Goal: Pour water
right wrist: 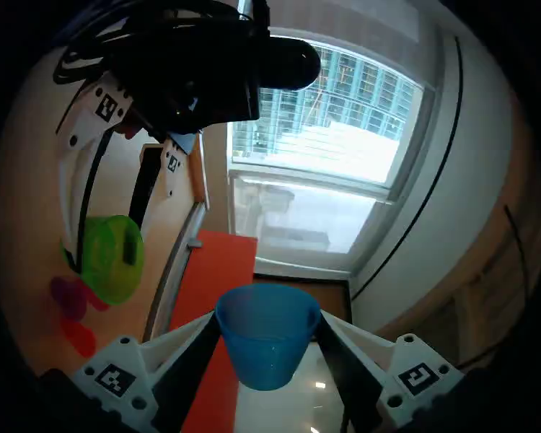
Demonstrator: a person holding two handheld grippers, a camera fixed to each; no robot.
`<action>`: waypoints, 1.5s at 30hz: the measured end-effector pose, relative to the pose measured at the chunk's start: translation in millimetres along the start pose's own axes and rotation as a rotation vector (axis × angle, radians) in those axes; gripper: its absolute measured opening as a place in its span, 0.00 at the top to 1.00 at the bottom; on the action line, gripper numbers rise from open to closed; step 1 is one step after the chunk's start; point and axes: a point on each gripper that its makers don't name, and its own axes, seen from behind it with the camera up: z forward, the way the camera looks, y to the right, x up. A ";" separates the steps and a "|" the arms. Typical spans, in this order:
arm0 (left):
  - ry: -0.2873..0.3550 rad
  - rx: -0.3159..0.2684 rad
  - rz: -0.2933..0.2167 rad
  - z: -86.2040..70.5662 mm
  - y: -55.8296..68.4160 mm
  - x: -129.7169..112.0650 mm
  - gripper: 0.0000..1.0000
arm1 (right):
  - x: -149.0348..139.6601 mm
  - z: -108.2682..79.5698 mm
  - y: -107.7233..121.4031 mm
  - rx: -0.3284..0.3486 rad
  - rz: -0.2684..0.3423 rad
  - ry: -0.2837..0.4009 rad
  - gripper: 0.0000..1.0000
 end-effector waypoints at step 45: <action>0.003 0.024 0.021 -4.8 -7.5 10.8 0.14 | -10.0 -47.9 -11.6 0.037 1.528 -0.014 0.09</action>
